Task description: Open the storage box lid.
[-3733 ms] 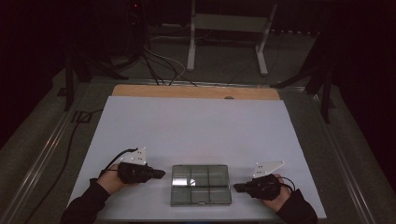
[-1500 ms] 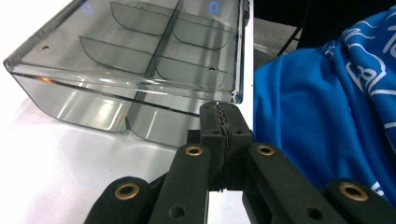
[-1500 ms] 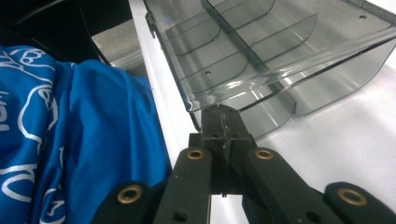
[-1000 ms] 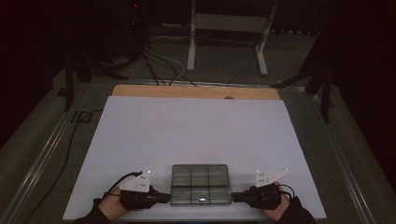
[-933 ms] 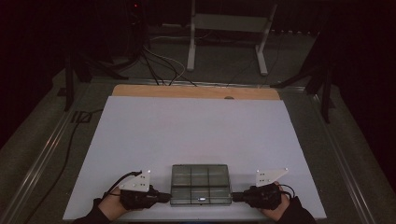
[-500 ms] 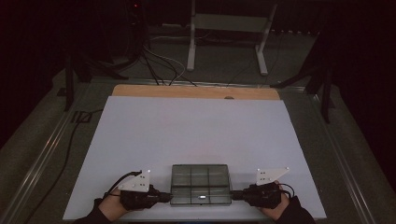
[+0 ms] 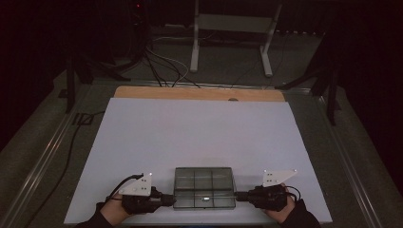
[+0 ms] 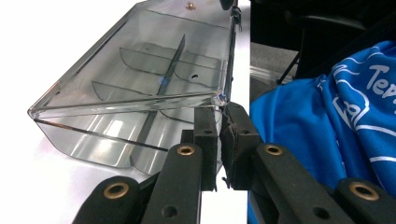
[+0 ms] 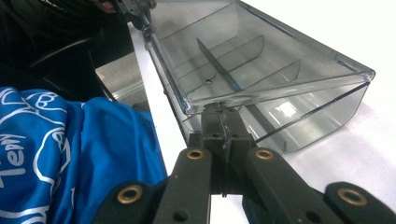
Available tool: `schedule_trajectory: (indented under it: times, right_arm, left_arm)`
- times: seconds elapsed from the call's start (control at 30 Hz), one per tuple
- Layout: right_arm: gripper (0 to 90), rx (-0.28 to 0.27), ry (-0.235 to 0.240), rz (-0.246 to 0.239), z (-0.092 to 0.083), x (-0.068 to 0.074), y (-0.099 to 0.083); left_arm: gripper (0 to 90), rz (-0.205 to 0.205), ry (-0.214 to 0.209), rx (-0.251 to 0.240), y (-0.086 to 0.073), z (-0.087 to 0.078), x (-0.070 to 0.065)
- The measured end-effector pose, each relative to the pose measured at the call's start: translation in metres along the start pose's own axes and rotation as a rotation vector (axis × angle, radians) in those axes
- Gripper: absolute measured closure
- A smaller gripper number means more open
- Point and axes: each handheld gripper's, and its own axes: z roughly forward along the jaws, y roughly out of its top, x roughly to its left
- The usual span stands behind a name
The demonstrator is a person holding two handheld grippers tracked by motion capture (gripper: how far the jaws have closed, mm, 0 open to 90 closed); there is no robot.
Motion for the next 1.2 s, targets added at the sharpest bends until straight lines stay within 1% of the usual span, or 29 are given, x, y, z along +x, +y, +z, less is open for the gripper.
schedule_trajectory:
  times: [0.1, 0.13, 0.17, 0.2, 0.27, 0.3, 0.33, 0.37, 0.47, 0.53, 0.6, 0.67, 0.7, 0.73, 0.77, 0.83, 0.87, 0.9, 0.97, 1.03, 1.13, 1.2]
  right_arm:
    - [90.0, -0.010, -0.001, 0.001, 0.000, 0.000, 0.001]
    - [90.0, -0.010, -0.002, 0.001, 0.000, 0.000, 0.001]
    - [90.0, -0.011, -0.001, 0.001, 0.000, 0.000, 0.001]
    - [90.0, -0.012, -0.001, 0.002, 0.000, 0.000, 0.001]
    - [90.0, -0.016, -0.001, 0.005, -0.001, 0.000, 0.002]
    - [90.0, -0.016, -0.001, 0.005, -0.001, 0.000, 0.002]
    - [90.0, -0.018, -0.001, 0.004, -0.001, 0.000, 0.002]
    - [90.0, -0.018, 0.000, 0.003, -0.001, 0.000, 0.002]
    - [90.0, -0.021, -0.001, 0.002, -0.001, -0.001, 0.003]
    - [90.0, -0.022, -0.002, 0.001, -0.002, -0.001, 0.003]
    - [90.0, -0.026, -0.003, 0.003, -0.002, -0.001, 0.004]
    - [90.0, -0.028, -0.003, 0.001, -0.002, -0.001, 0.004]
    - [90.0, -0.028, -0.003, 0.001, -0.002, -0.001, 0.004]
    - [90.0, -0.030, -0.003, 0.001, -0.002, -0.001, 0.004]
    - [90.0, -0.030, -0.003, 0.002, -0.003, -0.001, 0.005]
    - [90.0, -0.032, -0.006, 0.001, -0.003, -0.001, 0.005]
    - [90.0, -0.034, -0.007, 0.002, -0.003, -0.002, 0.006]
    - [90.0, -0.035, -0.007, 0.004, -0.003, -0.002, 0.006]
    - [90.0, -0.039, -0.007, 0.005, -0.003, -0.002, 0.007]
    - [90.0, -0.043, -0.010, 0.003, -0.004, -0.002, 0.007]
    - [90.0, -0.045, -0.011, 0.004, -0.004, -0.002, 0.008]
    - [89.9, -0.049, -0.012, 0.005, -0.004, -0.002, 0.009]
  left_arm:
    - [86.8, -0.008, -0.003, 0.004, -0.001, 0.000, 0.001]
    - [82.9, -0.012, -0.002, 0.004, -0.001, 0.000, 0.000]
    - [81.5, -0.014, 0.011, 0.004, -0.001, -0.001, 0.001]
    - [74.9, -0.019, 0.025, 0.005, -0.001, -0.001, 0.000]
    - [67.0, -0.035, 0.045, 0.009, -0.002, -0.002, 0.001]
    - [61.1, -0.035, 0.045, 0.009, -0.002, -0.002, 0.001]
    - [61.1, -0.048, 0.068, 0.020, -0.002, -0.002, 0.002]
    - [52.6, -0.054, 0.075, 0.023, -0.003, -0.002, 0.002]
    - [41.3, -0.060, 0.096, 0.045, -0.004, -0.003, 0.004]
    - [34.2, -0.068, 0.099, 0.054, -0.005, -0.003, 0.004]
    - [26.2, -0.077, 0.112, 0.060, -0.005, -0.003, 0.005]
    - [18.6, -0.078, 0.113, 0.064, -0.005, -0.004, 0.007]
    - [16.2, -0.078, 0.113, 0.064, -0.005, -0.004, 0.007]
    - [16.2, -0.070, 0.102, 0.063, -0.005, -0.004, 0.008]
    - [7.5, -0.073, 0.109, 0.060, -0.005, -0.005, 0.008]
    - [2.1, -0.081, 0.129, 0.060, -0.005, -0.005, 0.009]
    - [1.6, -0.075, 0.139, 0.058, -0.004, -0.005, 0.009]
    - [1.4, -0.076, 0.148, 0.040, -0.004, -0.005, 0.009]
    - [1.4, -0.089, 0.162, 0.023, -0.004, -0.006, 0.011]
    - [1.4, -0.061, 0.207, 0.010, -0.004, -0.006, 0.011]
    - [1.4, -0.034, 0.215, -0.026, -0.006, -0.008, 0.013]
    - [1.4, -0.029, 0.229, -0.029, -0.006, -0.008, 0.015]
